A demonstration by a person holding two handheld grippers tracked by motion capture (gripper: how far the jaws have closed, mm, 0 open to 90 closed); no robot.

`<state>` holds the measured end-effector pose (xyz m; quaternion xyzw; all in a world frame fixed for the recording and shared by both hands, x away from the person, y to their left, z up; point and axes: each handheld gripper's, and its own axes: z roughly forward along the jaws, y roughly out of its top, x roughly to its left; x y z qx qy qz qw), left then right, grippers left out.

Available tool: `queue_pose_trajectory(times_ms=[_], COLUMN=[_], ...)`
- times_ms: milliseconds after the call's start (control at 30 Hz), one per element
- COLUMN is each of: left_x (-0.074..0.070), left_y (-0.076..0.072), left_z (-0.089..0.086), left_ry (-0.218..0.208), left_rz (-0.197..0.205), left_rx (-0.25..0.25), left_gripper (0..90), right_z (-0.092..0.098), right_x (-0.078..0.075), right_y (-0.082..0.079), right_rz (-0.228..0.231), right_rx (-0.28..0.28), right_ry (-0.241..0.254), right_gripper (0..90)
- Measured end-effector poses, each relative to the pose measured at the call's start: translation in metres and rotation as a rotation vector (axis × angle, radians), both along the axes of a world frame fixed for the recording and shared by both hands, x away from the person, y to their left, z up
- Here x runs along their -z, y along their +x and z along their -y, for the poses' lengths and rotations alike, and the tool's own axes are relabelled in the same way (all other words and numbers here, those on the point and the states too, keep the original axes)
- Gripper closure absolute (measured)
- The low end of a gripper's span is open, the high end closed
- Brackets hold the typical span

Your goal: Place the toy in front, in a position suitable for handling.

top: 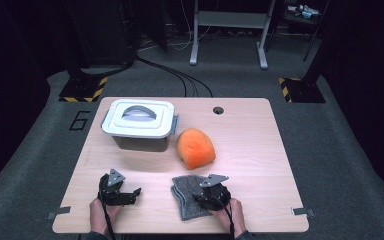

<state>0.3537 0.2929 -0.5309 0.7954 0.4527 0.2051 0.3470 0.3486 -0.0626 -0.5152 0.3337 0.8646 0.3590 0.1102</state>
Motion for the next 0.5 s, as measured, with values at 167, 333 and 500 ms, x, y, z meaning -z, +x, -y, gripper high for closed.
queue_pose_trajectory(times_ms=[167, 333, 500], left_x=[0.000, 0.000, 0.000], left_y=[0.000, 0.000, 0.000], left_z=[0.000, 0.000, 0.000], left_ry=[0.000, 0.001, 0.001], left_rz=[-0.003, -0.002, -0.002], left_rx=[-0.002, -0.003, -0.003], left_gripper=[10.8, 10.8, 10.8], right_z=[0.002, 0.007, 0.012], right_x=[-0.001, -0.003, -0.008], right_y=[-0.001, 0.000, -0.004], right_rz=[-0.025, -0.036, -0.014], right_rx=[-0.004, 0.000, 0.003], right_ry=[0.024, 0.057, 0.074], right_gripper=[76.0, 77.5, 78.0])
